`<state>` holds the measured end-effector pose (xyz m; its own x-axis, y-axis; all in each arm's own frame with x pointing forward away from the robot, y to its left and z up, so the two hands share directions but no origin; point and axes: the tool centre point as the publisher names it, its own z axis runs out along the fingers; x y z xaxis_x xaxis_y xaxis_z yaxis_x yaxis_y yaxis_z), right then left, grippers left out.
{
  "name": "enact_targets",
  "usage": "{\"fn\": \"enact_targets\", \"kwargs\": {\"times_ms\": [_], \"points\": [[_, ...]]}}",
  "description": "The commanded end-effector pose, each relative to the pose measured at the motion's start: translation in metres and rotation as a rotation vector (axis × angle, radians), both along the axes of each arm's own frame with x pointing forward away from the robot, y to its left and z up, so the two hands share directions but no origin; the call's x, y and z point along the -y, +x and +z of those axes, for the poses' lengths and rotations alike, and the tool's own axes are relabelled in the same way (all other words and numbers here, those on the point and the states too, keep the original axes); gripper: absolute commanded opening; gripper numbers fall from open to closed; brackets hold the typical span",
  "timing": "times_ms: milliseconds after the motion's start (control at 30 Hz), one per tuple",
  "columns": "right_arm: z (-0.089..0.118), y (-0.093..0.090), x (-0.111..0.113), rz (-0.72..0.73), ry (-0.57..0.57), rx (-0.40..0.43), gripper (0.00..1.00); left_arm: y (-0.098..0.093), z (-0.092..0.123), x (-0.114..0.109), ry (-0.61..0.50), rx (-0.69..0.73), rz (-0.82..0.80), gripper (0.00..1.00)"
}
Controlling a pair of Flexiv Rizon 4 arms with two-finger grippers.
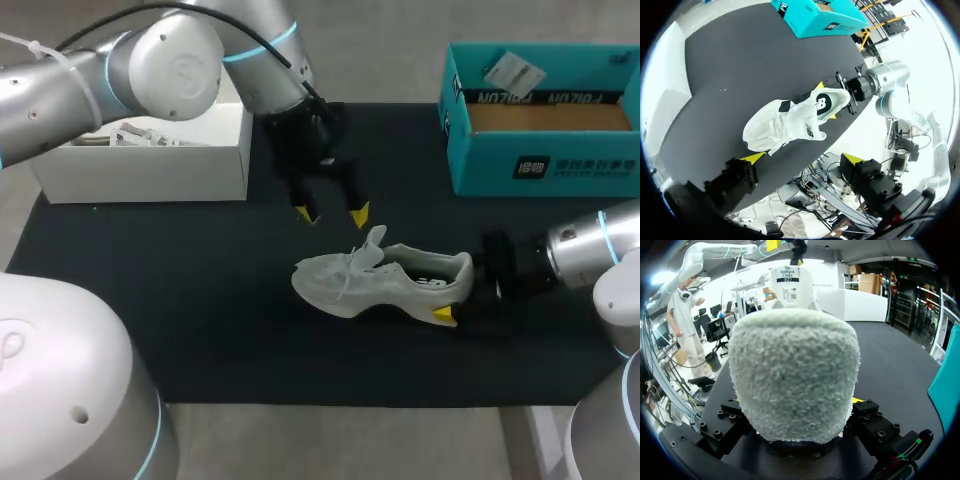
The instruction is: Take the shoe out of the shoebox, open the shoe tongue, remove and reinsert the insole, then place the shoe into the shoebox
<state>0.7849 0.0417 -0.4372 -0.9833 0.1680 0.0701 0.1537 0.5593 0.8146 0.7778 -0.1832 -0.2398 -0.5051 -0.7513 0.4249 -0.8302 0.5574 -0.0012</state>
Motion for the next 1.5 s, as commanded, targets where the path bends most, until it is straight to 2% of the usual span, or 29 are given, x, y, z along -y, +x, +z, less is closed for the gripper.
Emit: {"fn": "enact_targets", "kwargs": {"times_ms": [33,200,500,867,967,1033,1067,1100,1367,1500], "points": [[-0.007,0.0,-0.004,-0.002,-0.002,0.0,0.0,0.003,0.018,0.015,0.077,0.209,-1.056,1.0],[-0.007,0.0,-0.004,-0.002,-0.002,0.0,0.0,0.001,0.019,0.021,0.218,0.264,-1.192,1.0],[-0.007,0.0,-0.004,-0.002,-0.002,0.0,0.0,0.012,0.021,0.023,0.37,0.396,-1.423,1.0],[-0.007,0.0,-0.004,-0.002,-0.002,0.0,0.0,0.012,0.021,0.023,0.37,0.396,-1.423,1.0],[-0.007,0.0,-0.004,-0.002,-0.002,0.0,0.0,-0.002,0.013,0.028,0.304,0.428,-1.349,1.0],[-0.007,0.0,-0.004,-0.002,-0.002,0.0,0.0,-0.005,0.011,0.033,0.318,0.442,-1.293,1.0],[-0.007,0.0,-0.004,-0.002,-0.002,0.0,0.0,-0.004,0.011,0.036,0.309,0.453,-1.263,0.42],[-0.007,0.0,-0.004,-0.002,-0.002,0.0,0.0,-0.003,0.01,0.037,0.319,0.461,-1.231,0.0],[-0.007,0.0,-0.004,-0.002,-0.002,0.0,0.0,0.007,0.009,0.05,0.33,0.501,-1.033,0.0],[-0.007,0.0,-0.004,-0.002,-0.002,0.0,0.0,0.008,0.008,0.053,0.296,0.49,-1.036,0.0]]}}
